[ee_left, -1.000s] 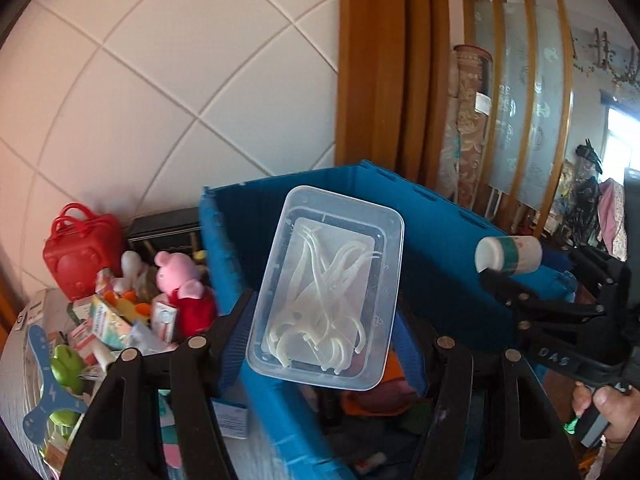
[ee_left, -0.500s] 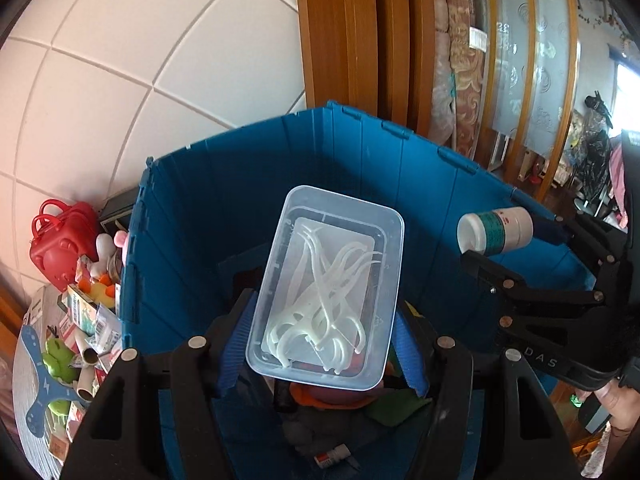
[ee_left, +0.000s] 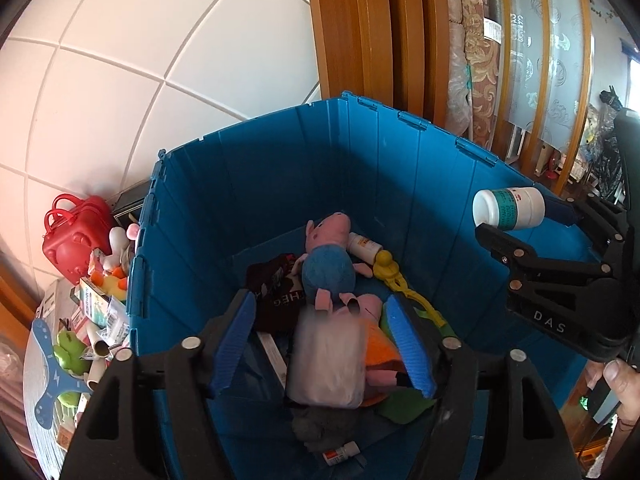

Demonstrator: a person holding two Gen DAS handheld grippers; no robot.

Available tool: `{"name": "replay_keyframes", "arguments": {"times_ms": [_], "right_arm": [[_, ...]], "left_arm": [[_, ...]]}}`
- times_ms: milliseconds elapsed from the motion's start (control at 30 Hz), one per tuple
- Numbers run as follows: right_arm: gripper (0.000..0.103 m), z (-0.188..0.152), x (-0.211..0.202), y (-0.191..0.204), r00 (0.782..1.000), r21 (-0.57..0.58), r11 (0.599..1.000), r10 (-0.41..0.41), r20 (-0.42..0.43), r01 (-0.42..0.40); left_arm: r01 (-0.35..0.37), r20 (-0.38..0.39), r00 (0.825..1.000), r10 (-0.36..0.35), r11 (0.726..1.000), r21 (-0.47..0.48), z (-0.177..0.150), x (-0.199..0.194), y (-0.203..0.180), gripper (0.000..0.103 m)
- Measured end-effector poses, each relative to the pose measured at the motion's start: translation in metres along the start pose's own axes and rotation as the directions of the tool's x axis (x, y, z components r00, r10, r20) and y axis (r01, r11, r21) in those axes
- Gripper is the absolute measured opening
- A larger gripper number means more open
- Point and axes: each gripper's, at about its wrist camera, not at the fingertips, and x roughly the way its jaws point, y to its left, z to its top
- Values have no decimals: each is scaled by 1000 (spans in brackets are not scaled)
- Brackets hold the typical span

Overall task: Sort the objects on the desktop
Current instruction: 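Open both grippers to drop the floss box and pill bottle into the bin, then withdraw both grippers from the bin back toward the pile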

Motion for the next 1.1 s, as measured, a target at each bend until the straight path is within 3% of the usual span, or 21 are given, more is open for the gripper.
{"name": "replay_keyframes", "arguments": {"times_ms": [100,233,267,700,967,1033,1100], "right_arm": [[68,1,-1,0,1000,-7,1000,-9,5,9],[94,1,-6,-1,1000,10,1000,-16,21,15],[96,1,-7,-1,999,8,1000,-20,27,20],[99,1,-8,-4,998,26,999,-41,52,40],[103,2,-8,-6,997,43,998,-56,59,53],[103,2,-9,-8,998,54,998,-34,60,31],[103,1,-10,-10,999,86,996,5,35,-8]], "left_arm": [[-4,6,1000,4,1000,-3,-1,-1,1,76],[-2,7,1000,2,1000,4,-1,-1,0,77],[-4,8,1000,4,1000,8,-1,-1,-1,77],[-4,30,1000,4,1000,-4,-3,-4,2,77],[-12,132,991,17,999,-41,-13,-32,14,78],[-5,171,985,12,999,-38,-19,-48,23,81],[-7,224,974,17,999,-46,-23,-66,36,93]]}}
